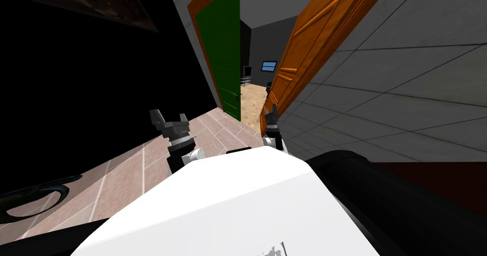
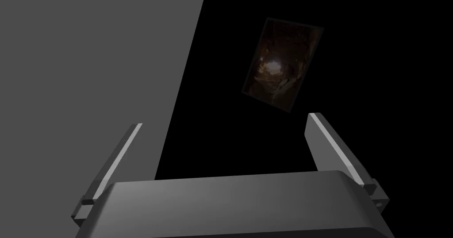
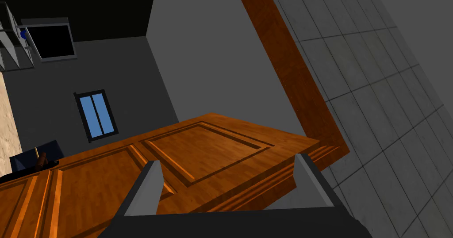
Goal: Push the door open
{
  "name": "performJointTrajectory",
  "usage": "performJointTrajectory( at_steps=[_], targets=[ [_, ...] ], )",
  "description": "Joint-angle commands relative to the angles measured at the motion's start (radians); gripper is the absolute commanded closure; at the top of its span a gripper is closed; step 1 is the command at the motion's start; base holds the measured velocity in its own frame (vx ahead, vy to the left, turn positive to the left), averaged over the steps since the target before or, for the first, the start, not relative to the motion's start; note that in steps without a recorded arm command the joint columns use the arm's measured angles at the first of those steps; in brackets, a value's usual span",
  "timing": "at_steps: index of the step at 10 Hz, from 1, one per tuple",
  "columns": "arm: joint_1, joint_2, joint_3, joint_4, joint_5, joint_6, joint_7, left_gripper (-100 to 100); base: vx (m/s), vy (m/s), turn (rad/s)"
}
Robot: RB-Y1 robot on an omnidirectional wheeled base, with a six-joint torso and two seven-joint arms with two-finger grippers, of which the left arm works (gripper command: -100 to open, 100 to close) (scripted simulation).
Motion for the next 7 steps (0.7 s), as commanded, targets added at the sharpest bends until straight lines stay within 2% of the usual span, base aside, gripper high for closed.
performJointTrajectory(
  at_steps=[1,2,7],
  targets=[
    [-0.018,0.01,-0.004,0.029,-0.002,0.0,0.002,-100,-0.037,-0.018,-0.048],
    [-0.024,0.014,-0.005,0.039,-0.003,0.0,0.003,-100,0.103,0.022,-0.08],
    [-0.095,0.044,-0.021,0.157,-0.012,-0.001,0.011,-100,0.128,0.056,-0.065]
  ],
)
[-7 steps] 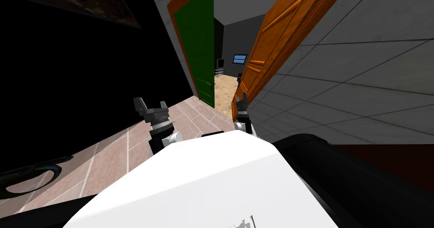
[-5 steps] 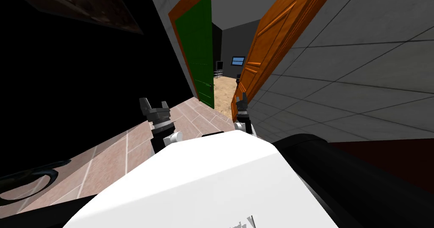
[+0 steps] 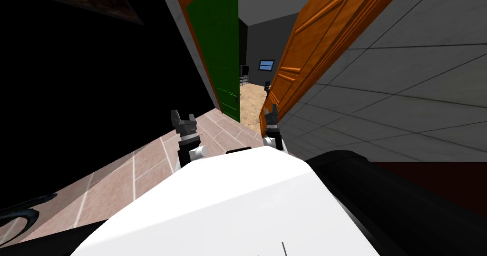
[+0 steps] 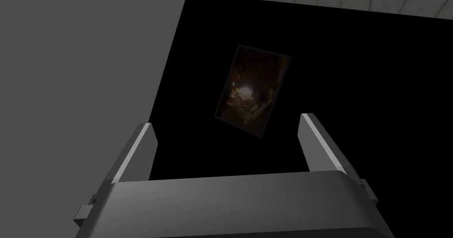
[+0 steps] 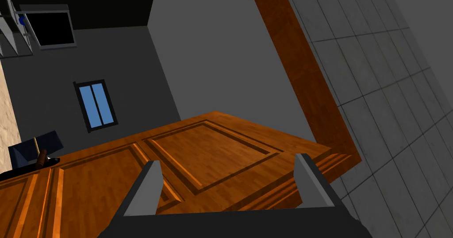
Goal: Push the door open
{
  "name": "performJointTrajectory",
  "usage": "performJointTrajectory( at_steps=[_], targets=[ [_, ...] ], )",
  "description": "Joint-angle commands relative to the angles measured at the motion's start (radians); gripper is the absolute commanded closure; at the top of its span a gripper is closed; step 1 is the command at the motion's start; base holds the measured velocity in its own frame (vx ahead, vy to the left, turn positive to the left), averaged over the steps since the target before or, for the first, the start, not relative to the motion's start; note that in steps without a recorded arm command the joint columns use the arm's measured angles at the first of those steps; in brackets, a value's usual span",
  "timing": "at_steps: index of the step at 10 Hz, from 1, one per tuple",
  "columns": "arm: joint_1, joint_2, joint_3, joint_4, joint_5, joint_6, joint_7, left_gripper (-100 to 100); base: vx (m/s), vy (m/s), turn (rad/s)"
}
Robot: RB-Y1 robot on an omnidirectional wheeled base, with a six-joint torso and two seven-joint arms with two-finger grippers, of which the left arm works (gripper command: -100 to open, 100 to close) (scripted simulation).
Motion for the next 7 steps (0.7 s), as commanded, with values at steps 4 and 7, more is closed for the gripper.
performJointTrajectory(
  at_steps=[4,7],
  targets=[
    [-0.069,0.023,-0.013,0.11,-0.008,0.001,0.008,-100,0.097,0.054,-0.071],
    [-0.107,0.033,-0.022,0.172,-0.013,0.001,0.012,-100,0.097,0.05,-0.058]
  ],
)
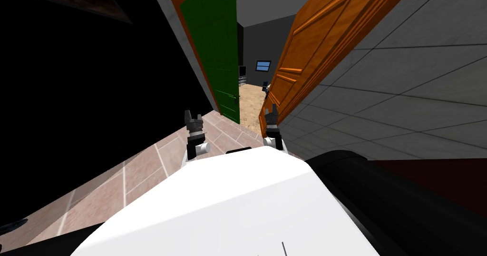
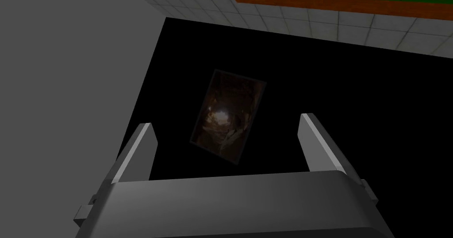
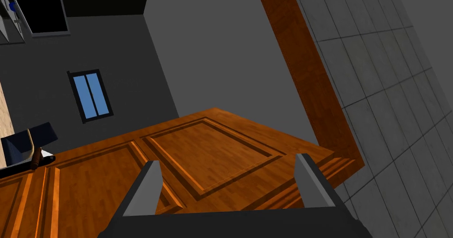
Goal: Push the door open
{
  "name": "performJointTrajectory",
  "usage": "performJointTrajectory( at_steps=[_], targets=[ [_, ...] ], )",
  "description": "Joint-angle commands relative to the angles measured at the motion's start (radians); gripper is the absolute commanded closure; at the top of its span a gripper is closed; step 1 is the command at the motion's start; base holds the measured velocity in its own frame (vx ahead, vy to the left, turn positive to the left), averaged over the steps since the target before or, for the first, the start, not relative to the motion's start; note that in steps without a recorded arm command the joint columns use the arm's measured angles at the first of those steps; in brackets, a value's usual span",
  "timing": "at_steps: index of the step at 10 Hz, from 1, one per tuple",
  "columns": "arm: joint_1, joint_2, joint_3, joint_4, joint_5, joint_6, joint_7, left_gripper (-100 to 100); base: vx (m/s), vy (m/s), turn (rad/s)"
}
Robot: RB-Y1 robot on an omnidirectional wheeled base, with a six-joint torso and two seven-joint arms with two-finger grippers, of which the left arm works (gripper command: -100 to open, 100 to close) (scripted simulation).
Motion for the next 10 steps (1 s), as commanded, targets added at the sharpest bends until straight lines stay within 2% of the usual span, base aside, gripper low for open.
performJointTrajectory(
  at_steps=[1,10],
  targets=[
    [-0.021,0.005,-0.005,0.035,-0.003,0.0,0.002,-100,0.091,0.044,-0.069],
    [-0.153,0.028,-0.034,0.252,-0.02,-0.002,0.017,-100,0.089,0.057,-0.071]
  ],
)
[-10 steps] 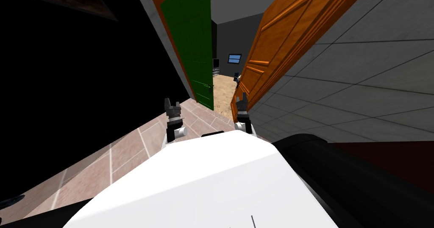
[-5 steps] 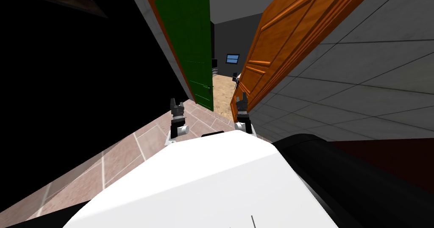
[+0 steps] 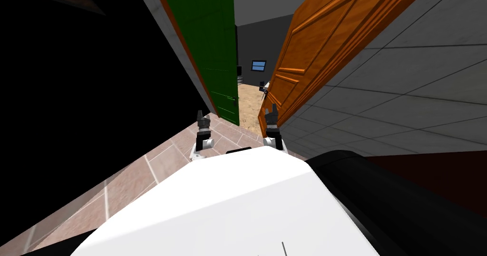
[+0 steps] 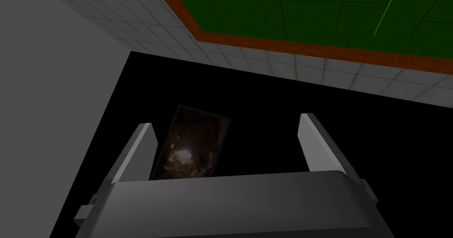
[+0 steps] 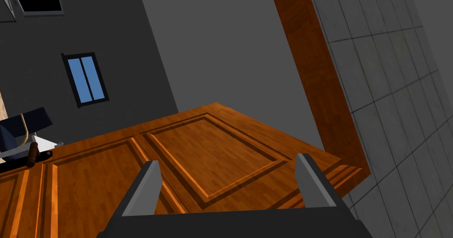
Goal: Push the door open
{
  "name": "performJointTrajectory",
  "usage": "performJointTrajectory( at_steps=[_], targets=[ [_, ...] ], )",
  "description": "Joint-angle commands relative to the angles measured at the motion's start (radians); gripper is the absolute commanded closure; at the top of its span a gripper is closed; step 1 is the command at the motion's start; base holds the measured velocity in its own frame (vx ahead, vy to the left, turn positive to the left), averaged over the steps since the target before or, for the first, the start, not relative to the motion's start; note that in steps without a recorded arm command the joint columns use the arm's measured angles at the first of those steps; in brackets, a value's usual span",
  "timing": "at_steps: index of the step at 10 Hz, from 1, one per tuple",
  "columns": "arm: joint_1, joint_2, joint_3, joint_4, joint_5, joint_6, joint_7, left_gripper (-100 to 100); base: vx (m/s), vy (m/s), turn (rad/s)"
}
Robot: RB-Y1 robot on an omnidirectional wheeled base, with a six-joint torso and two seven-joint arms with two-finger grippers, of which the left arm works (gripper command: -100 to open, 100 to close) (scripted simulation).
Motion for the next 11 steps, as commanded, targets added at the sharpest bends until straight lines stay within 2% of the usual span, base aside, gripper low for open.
performJointTrajectory(
  at_steps=[1,11],
  targets=[
    [-0.025,0.004,-0.006,0.05,-0.003,-0.008,0.004,-100,0.091,0.07,-0.078],
    [-0.188,0.012,-0.043,0.319,-0.025,-0.01,0.022,-100,0.087,0.072,-0.078]
  ],
)
